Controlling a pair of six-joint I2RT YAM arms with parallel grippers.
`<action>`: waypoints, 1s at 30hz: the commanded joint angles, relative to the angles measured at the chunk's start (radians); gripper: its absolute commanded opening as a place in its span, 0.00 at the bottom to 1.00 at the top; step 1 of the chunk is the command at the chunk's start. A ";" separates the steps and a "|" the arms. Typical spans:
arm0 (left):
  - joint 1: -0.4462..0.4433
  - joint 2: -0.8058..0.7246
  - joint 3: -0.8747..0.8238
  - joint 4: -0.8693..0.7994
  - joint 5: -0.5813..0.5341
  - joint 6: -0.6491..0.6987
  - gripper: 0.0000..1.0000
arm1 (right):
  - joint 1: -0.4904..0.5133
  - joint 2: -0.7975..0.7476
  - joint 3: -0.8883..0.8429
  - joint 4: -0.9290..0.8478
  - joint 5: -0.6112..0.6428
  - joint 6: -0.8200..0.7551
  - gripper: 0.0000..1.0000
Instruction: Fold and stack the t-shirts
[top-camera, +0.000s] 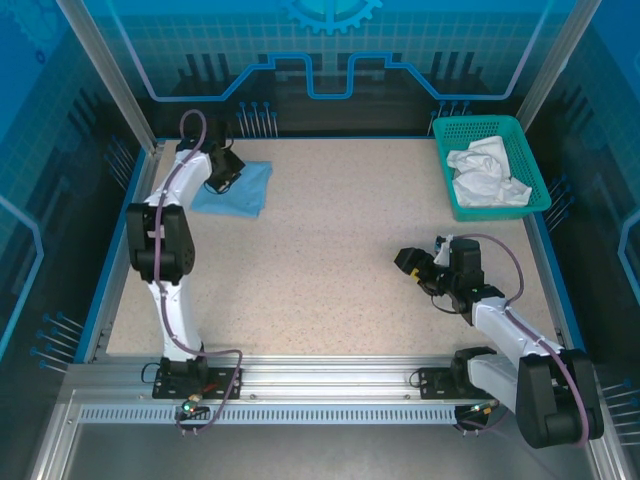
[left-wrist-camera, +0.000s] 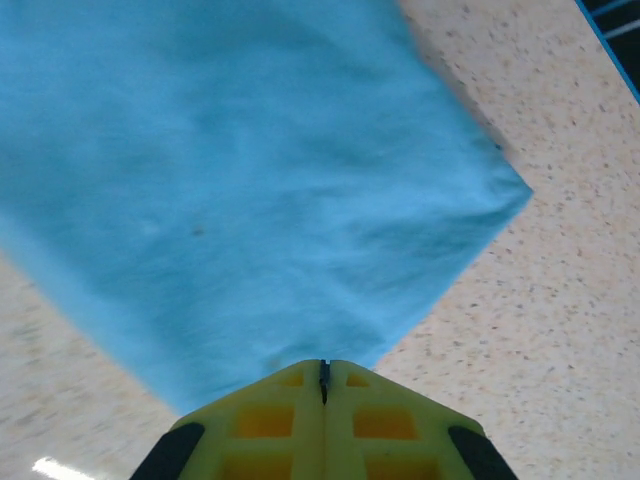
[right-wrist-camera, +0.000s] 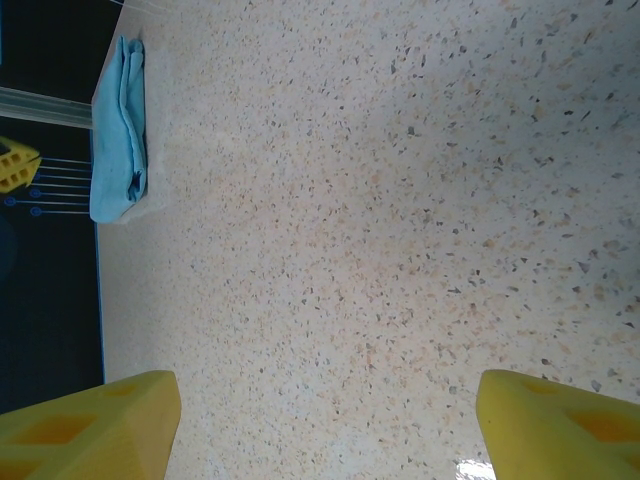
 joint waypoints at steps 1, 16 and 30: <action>0.009 0.148 0.068 -0.026 0.112 0.028 0.00 | 0.001 0.009 0.012 0.017 -0.013 0.004 0.79; 0.078 0.434 0.411 -0.199 -0.065 0.058 0.01 | 0.001 0.043 0.021 0.034 -0.026 -0.001 0.79; 0.143 0.465 0.547 -0.263 -0.093 0.116 0.07 | 0.004 0.057 0.022 0.048 -0.027 -0.005 0.81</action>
